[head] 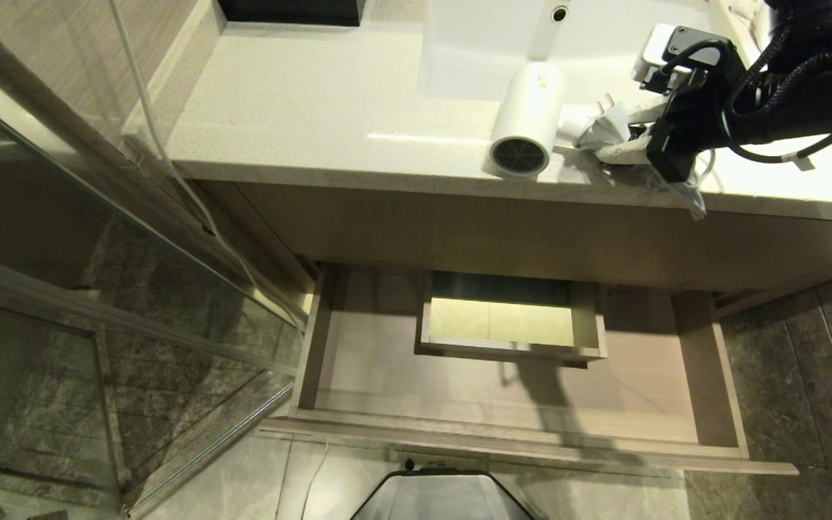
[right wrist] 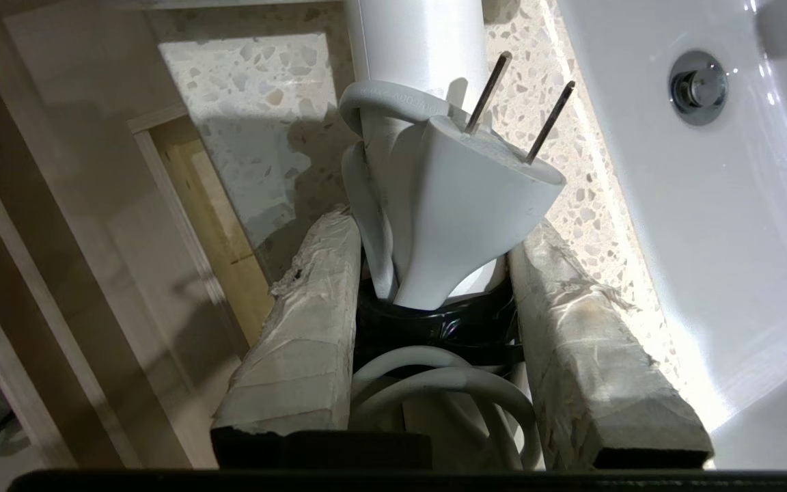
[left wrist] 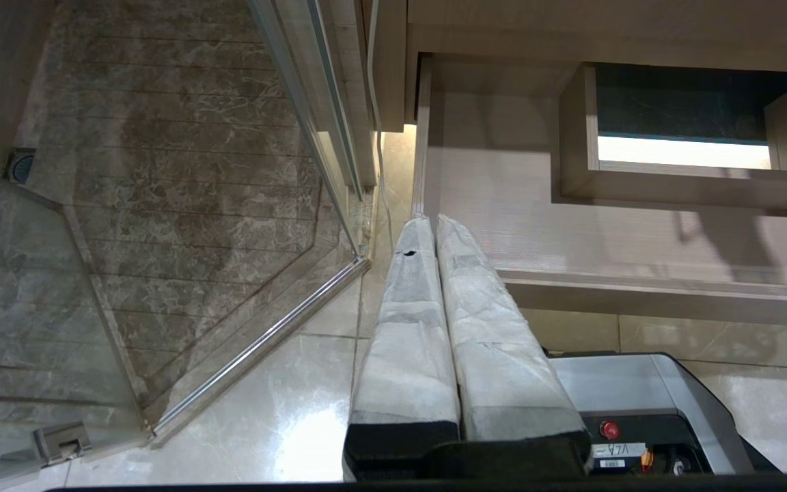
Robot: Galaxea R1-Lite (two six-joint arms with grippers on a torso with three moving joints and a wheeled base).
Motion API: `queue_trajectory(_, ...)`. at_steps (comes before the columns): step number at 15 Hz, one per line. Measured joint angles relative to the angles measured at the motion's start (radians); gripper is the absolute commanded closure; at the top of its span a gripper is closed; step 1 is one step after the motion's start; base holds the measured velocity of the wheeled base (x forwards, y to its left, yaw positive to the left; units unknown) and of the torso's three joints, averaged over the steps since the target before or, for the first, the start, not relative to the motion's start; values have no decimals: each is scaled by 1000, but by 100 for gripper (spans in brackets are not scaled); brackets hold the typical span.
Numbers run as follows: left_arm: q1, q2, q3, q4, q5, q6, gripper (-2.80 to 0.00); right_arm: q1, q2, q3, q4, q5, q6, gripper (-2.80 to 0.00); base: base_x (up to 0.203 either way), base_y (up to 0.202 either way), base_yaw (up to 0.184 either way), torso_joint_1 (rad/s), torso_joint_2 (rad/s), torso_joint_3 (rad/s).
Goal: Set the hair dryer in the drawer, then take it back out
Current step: Pick up the hairdryer
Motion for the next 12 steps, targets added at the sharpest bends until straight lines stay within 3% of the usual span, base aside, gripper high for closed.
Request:
queue_trajectory(8, 0, 0, 0, 0, 0, 0, 0, -21, -32, 2, 36, 6, 8, 0, 0, 0, 0, 0, 0, 0)
queue_trajectory(12, 0, 0, 0, 0, 0, 0, 0, -36, -50, 1, 43, 7, 76, 0, 0, 0, 0, 0, 0, 0)
